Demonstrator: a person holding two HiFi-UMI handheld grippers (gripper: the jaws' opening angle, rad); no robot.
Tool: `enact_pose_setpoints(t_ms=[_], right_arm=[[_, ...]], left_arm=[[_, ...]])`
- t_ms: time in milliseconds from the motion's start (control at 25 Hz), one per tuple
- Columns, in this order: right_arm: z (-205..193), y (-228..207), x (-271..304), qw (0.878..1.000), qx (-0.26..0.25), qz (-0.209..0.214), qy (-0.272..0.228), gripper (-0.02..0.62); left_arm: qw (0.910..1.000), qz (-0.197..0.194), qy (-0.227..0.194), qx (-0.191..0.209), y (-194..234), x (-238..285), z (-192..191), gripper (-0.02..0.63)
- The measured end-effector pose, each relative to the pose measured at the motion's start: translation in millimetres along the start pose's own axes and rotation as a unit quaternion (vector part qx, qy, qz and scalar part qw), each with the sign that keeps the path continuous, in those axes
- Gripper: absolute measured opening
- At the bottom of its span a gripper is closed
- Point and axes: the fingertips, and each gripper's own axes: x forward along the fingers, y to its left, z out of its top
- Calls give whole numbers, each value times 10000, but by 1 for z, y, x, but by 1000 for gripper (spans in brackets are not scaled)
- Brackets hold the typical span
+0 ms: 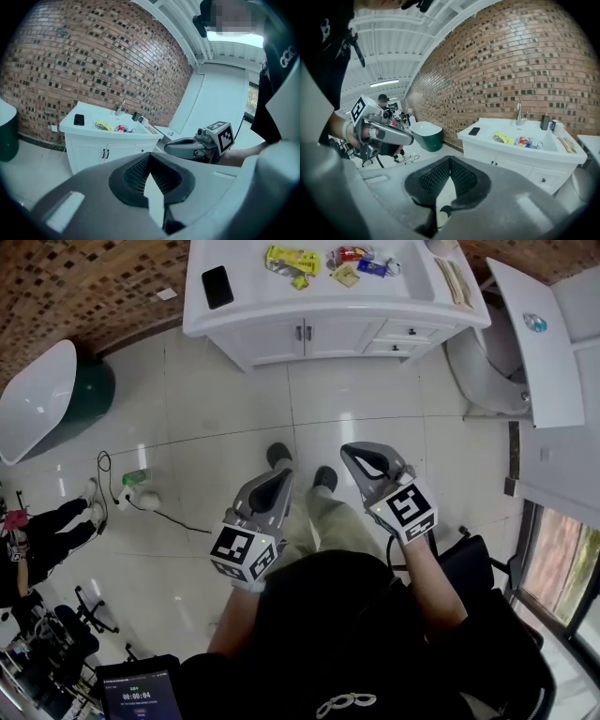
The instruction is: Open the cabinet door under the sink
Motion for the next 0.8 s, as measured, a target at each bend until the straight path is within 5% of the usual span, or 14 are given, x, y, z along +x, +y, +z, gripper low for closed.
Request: enact_pose_setpoints(t_ms=[440, 800], right_arm=[[33, -33, 93, 9999, 0, -122, 57, -9], [23, -83, 138, 9947, 318, -982, 4, -8]], left_arm=[[9991, -409, 118, 8, 64, 46, 29, 15], [9968, -678, 216, 367, 120, 80, 47, 15]])
